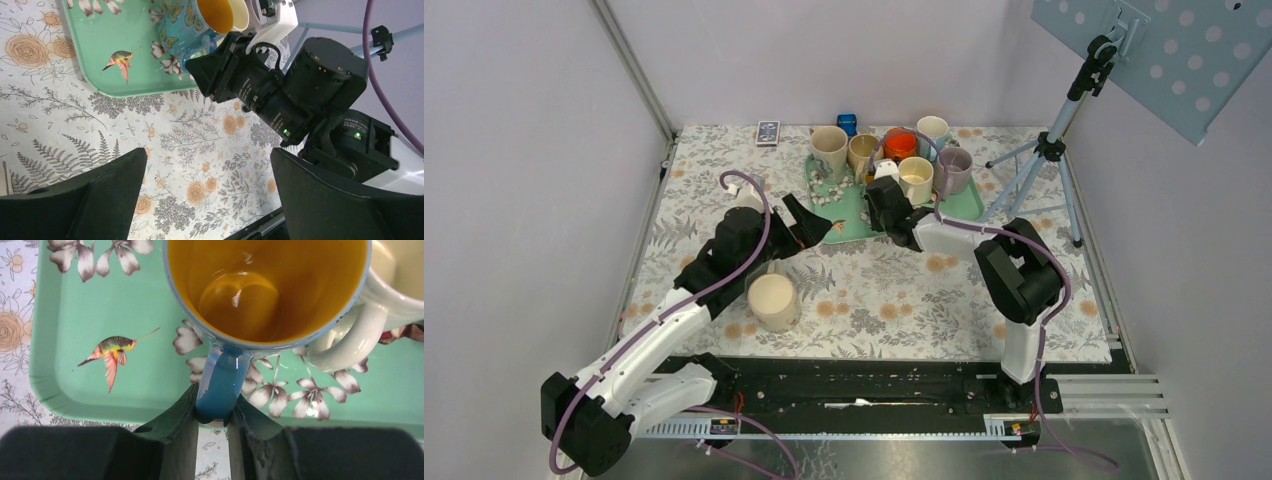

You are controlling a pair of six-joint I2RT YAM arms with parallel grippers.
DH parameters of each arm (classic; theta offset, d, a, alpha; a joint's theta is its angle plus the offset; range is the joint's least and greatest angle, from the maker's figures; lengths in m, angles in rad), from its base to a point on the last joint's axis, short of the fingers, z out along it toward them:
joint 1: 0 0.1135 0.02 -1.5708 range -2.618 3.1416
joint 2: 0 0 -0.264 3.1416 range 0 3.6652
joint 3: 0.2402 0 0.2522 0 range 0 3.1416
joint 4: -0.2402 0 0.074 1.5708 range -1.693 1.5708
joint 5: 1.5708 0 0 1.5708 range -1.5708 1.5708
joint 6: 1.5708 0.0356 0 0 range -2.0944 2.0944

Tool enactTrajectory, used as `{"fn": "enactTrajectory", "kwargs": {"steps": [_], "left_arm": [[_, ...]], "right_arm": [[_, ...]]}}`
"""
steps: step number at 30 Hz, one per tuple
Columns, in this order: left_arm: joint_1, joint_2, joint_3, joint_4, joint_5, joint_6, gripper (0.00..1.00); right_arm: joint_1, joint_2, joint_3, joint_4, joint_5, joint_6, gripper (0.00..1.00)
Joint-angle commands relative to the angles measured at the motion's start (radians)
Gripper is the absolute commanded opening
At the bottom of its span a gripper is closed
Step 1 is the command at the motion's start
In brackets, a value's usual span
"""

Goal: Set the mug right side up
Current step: Place the cup on the tray.

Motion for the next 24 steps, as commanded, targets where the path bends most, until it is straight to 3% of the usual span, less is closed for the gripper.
{"fn": "enactTrajectory", "kwargs": {"steps": [1, 24], "left_arm": [[0.007, 0.001, 0.011, 0.038, 0.002, 0.007, 0.99], [0.01, 0.028, 0.018, 0.032, 0.035, -0.019, 0.99]], "right_arm": [[-0.036, 0.054, 0.05, -0.08, -0.04, -0.045, 0.0], [-0.089, 0.118, 0.122, -0.076, -0.091, -0.082, 0.1]]}}
